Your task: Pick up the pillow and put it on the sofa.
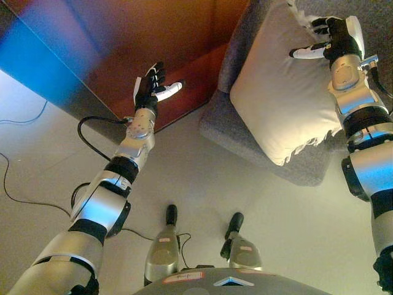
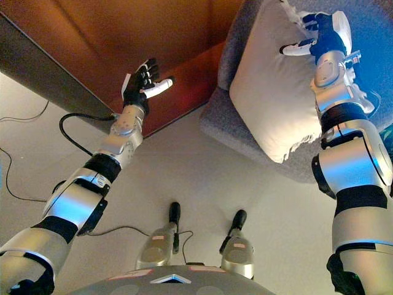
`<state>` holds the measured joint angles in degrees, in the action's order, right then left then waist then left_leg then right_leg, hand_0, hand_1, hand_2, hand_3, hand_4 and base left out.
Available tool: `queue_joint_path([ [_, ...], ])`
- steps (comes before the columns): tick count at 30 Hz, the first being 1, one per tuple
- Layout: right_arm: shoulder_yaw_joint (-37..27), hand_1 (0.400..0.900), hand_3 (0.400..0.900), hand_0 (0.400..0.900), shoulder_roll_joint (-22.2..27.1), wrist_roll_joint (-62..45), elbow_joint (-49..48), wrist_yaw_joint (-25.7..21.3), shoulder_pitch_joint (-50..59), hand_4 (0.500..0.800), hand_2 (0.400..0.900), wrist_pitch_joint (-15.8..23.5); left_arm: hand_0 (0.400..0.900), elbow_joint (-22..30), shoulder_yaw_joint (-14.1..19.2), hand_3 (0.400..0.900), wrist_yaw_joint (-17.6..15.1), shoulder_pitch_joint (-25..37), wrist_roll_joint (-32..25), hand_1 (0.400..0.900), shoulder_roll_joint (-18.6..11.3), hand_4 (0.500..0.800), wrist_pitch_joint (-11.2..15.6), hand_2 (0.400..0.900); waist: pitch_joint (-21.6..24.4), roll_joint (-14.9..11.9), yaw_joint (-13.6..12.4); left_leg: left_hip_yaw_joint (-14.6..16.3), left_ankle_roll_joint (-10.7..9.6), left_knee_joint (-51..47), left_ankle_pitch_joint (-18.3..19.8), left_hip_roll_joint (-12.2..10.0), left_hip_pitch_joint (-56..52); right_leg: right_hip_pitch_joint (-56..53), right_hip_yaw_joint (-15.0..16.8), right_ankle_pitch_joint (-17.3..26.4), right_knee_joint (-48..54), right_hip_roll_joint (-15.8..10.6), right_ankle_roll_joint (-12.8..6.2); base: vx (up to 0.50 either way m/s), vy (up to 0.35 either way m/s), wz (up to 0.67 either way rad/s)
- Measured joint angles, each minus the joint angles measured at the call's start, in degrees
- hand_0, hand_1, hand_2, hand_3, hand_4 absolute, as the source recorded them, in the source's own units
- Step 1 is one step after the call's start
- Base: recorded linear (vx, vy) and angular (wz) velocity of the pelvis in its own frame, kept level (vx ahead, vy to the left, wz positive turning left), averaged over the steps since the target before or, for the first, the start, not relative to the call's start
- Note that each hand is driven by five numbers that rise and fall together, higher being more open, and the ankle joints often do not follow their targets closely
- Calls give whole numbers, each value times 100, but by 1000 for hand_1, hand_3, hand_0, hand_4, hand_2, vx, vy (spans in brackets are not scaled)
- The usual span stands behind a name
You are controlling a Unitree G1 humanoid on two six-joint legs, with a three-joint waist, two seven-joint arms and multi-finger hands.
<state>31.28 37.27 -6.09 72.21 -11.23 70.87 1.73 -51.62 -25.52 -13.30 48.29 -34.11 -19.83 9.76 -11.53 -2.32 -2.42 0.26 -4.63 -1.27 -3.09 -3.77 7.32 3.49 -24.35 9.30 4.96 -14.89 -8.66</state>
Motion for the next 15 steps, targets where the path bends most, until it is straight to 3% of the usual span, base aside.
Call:
queue_joint_path([
  [6,-11,900,900,900,167,9,-72,-9,222,800,900,0,900,119,4,900,40,-43,7,900,-21,800,-4,900,1,-1,4,32,8,-144,-4,-2,-432,-316,17,-3,2,3,-2,67,17,-10],
  [10,-13,900,900,900,277,14,-158,3,231,800,900,0,900,605,81,900,156,-472,24,900,-138,800,-12,900,1,-1,10,169,8,-145,-4,-5,-532,-328,56,-9,2,6,4,19,10,-12],
  [15,-26,900,900,900,327,14,-160,7,231,800,900,0,900,652,83,900,258,-712,25,900,-145,800,-68,900,1,-1,61,324,11,-156,-11,-9,-631,-320,208,-15,3,7,13,4,14,-19],
])
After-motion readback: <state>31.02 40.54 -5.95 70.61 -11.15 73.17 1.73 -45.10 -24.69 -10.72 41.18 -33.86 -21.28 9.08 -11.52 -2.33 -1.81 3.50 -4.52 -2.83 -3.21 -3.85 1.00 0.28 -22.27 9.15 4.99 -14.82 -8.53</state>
